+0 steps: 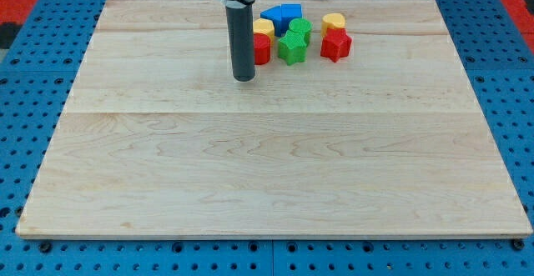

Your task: Move the yellow heart into the blue cube

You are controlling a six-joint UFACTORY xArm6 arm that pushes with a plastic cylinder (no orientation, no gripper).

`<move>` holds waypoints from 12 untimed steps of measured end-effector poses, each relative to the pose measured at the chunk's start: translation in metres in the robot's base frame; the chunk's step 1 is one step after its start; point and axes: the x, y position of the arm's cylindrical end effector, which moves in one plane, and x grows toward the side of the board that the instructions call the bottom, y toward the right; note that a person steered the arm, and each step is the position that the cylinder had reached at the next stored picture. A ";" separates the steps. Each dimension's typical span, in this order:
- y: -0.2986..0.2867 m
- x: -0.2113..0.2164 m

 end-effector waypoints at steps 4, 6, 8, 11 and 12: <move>0.039 0.065; 0.185 0.045; 0.263 -0.073; 0.196 -0.094; 0.144 -0.126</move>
